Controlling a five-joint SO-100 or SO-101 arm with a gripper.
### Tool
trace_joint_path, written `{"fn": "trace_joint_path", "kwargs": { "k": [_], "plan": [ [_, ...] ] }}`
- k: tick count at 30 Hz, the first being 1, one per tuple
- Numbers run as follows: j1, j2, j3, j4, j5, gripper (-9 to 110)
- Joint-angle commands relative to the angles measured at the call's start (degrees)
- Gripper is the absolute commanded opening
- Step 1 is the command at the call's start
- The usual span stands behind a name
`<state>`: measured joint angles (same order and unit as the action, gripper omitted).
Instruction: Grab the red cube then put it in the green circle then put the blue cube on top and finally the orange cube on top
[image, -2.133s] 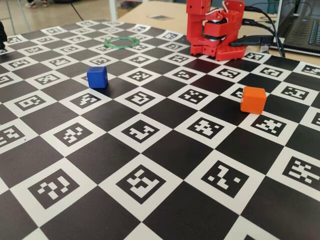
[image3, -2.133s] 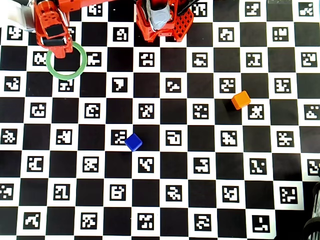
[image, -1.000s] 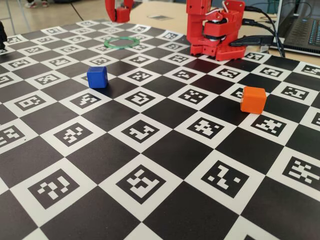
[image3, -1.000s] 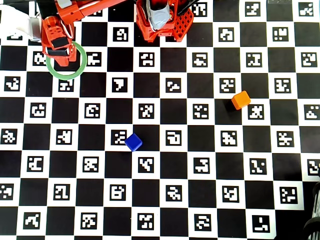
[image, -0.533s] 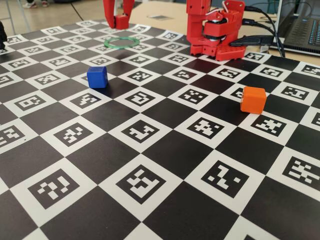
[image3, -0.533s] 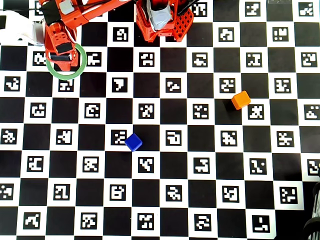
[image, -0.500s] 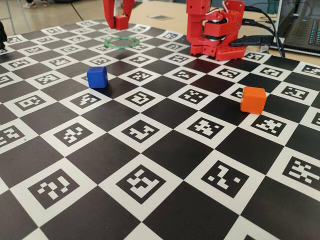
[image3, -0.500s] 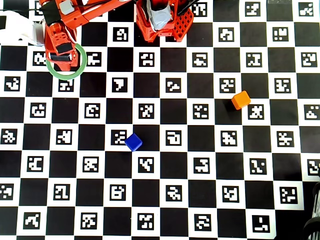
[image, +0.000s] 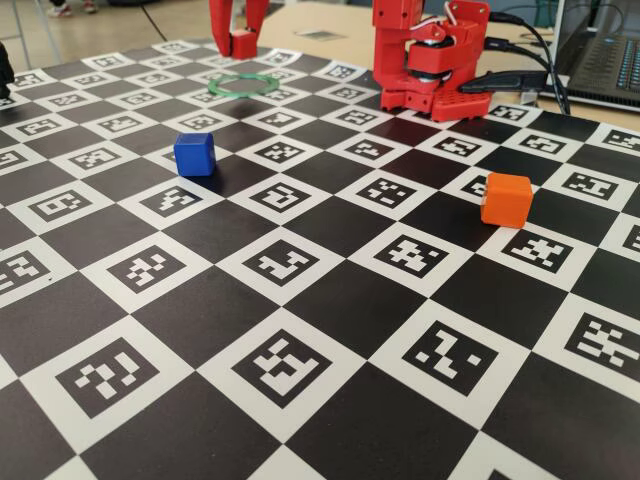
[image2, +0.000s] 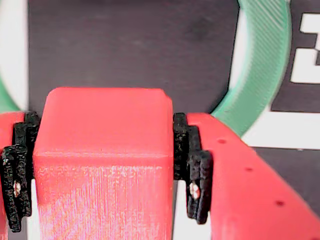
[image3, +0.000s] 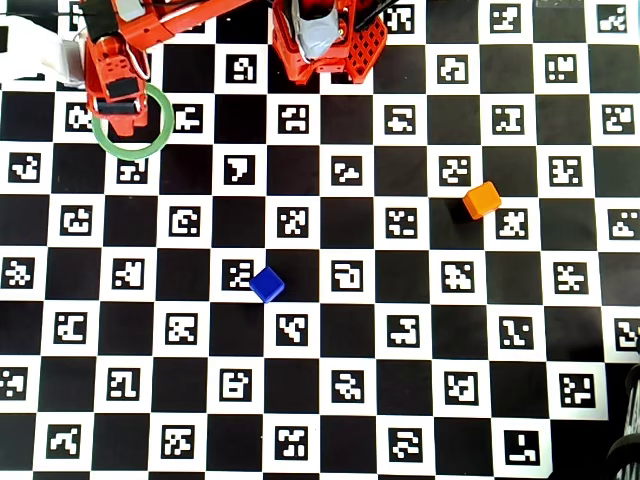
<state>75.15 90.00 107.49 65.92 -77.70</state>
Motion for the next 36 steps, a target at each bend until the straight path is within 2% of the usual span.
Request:
{"fn": "trace_joint_path", "kwargs": {
  "k": [1,36],
  "plan": [
    [0.88,0.62,-1.14,-0.7,-0.7,8],
    [-0.09,-6.59,-0.79,-7.73,1.58,8]
  ]
}}
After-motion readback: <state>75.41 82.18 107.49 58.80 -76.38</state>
